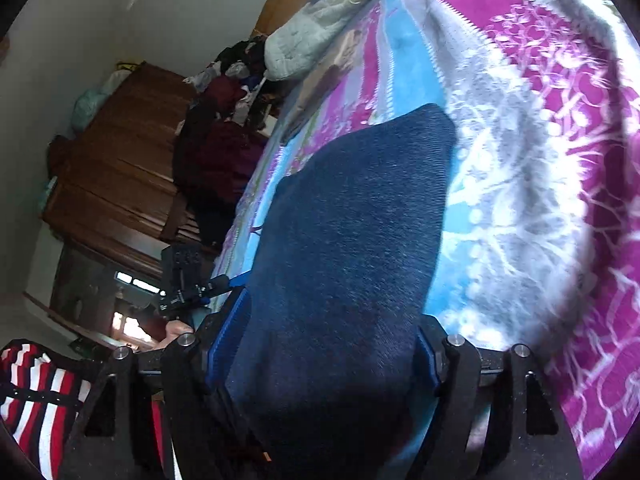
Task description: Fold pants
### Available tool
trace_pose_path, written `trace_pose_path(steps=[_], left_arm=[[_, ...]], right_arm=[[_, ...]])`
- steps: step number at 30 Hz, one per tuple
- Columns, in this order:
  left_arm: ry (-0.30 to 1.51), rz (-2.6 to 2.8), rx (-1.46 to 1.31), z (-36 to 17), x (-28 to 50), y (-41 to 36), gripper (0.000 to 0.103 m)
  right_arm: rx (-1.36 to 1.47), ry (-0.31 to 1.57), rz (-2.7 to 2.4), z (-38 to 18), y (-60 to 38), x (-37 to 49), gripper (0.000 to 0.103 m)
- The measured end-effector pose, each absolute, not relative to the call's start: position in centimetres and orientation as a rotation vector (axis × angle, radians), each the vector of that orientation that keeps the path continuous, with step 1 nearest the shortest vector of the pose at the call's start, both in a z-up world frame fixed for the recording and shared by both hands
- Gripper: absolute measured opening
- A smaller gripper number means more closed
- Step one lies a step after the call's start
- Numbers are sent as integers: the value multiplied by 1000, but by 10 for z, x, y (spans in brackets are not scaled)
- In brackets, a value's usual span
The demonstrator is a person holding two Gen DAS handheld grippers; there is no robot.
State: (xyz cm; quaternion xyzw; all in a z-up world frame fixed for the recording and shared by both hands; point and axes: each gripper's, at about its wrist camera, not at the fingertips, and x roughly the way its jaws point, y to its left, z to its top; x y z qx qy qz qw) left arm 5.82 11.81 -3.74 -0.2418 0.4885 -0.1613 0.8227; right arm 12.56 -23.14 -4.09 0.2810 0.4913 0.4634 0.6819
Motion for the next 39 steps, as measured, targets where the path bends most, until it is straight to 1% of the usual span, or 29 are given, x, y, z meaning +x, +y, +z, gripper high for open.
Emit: trace_pose_path(steps=[1, 2, 4, 6, 7, 8, 10, 12, 14, 16, 19, 22, 24, 32, 36, 39], left_arm=[[1036, -348, -522, -37, 59, 119, 99], [1033, -352, -532, -39, 59, 120, 99], [1027, -358, -545, -42, 60, 123, 100], [1024, -364, -536, -42, 61, 121, 101], [1030, -368, -527, -41, 63, 120, 101], [1038, -373, -513, -40, 64, 118, 101], [1052, -389, -505, -37, 65, 118, 101], [1040, -417, -529, -35, 63, 119, 101], [1043, -411, -516, -39, 63, 116, 101], [1031, -403, -475, -41, 63, 111, 102], [1025, -400, -441, -42, 64, 108, 103], [1014, -408, -425, -42, 63, 108, 103], [1014, -405, -421, -42, 64, 109, 103], [1027, -387, -389, -40, 65, 105, 103], [1028, -388, -446, -40, 69, 111, 103], [1021, -393, -453, -41, 67, 111, 103]], right_arm=[[586, 1123, 1039, -41, -219, 128, 82], [535, 1134, 1028, -39, -208, 130, 90], [475, 1135, 1053, -33, -190, 129, 102], [421, 1137, 1076, -29, -186, 124, 101], [412, 1130, 1105, -27, -190, 120, 99], [412, 1124, 1119, -26, -197, 117, 93], [430, 1088, 1125, -20, -207, 110, 89], [398, 1038, 1093, -8, -198, 101, 90], [287, 993, 1050, 9, -175, 90, 90], [114, 976, 948, 28, -151, 76, 90], [-182, 979, 747, 37, -101, 55, 90], [-564, 939, 524, 24, -44, 26, 91], [-693, 907, 434, 14, -22, 15, 91], [-571, 925, 437, 15, -35, 26, 92], [-483, 914, 431, 18, -69, 39, 92], [-376, 949, 391, 18, -97, 56, 92]])
